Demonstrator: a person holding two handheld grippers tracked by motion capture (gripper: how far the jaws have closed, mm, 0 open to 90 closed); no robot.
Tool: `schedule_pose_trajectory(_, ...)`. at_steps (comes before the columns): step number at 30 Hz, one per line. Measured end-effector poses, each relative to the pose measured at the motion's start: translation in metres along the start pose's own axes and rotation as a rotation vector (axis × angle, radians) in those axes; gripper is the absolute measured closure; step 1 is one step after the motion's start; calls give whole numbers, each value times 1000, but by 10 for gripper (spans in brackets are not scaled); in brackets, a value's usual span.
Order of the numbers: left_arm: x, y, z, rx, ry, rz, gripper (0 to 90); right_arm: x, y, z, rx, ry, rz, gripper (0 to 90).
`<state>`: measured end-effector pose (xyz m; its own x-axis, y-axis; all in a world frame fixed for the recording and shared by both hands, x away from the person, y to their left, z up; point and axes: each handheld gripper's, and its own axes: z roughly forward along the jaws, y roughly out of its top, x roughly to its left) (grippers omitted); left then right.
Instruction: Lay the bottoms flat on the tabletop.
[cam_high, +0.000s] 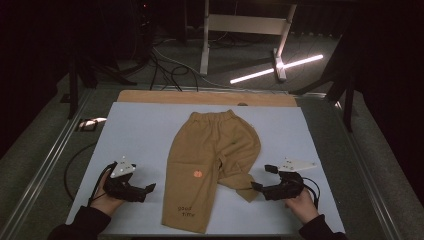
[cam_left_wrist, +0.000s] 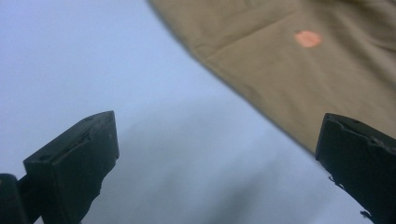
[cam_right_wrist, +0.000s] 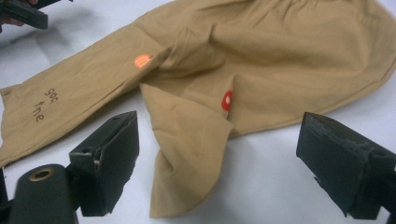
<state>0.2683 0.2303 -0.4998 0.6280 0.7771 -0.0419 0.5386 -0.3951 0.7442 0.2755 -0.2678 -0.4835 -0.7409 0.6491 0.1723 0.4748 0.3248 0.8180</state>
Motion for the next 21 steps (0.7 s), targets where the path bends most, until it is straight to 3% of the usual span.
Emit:
schedule_pose_trajectory(4, 0, 1, -2, -14, -7, -7, 4, -8, -3, 7, 49, 8, 44, 143)
schedule_pose_trajectory(6, -1, 2, -2, -22, -13, -13, 4, -11, -4, 10, 32, 68, 67, 156)
schedule_pose_trajectory(9, -1, 2, -2, -23, -28, -12, 4, -11, -5, 15, 76, 58, 65, 233)
schedule_pose_trajectory(10, 0, 1, -1, -26, -27, -15, 4, -12, -6, 17, 96, 58, 85, 278)
schedule_pose_trajectory(11, 0, 1, -2, -24, -31, -10, 4, -16, -9, 21, 110, 101, 121, 366)
schedule_pose_trajectory(12, 0, 1, -2, -23, -31, -12, 4, -17, -10, 22, 122, 105, 120, 457)
schedule_pose_trajectory(14, 1, 1, -2, -27, -34, -15, 5, -16, -11, 25, 153, 125, 87, 512)
schedule_pose_trajectory(15, 1, 1, -2, -26, -34, -15, 4, -15, -11, 25, 150, 124, 83, 641)
schedule_pose_trajectory(16, 1, 1, -2, -27, -36, -16, 5, -13, -10, 25, 150, 112, 71, 696)
schedule_pose_trajectory(18, 0, 1, -2, -25, -40, -12, 5, -12, -7, 23, 140, 109, 63, 894)
schedule_pose_trajectory(21, 0, 1, -2, -26, -42, -14, 5, -12, -4, 21, 126, 115, 70, 900)
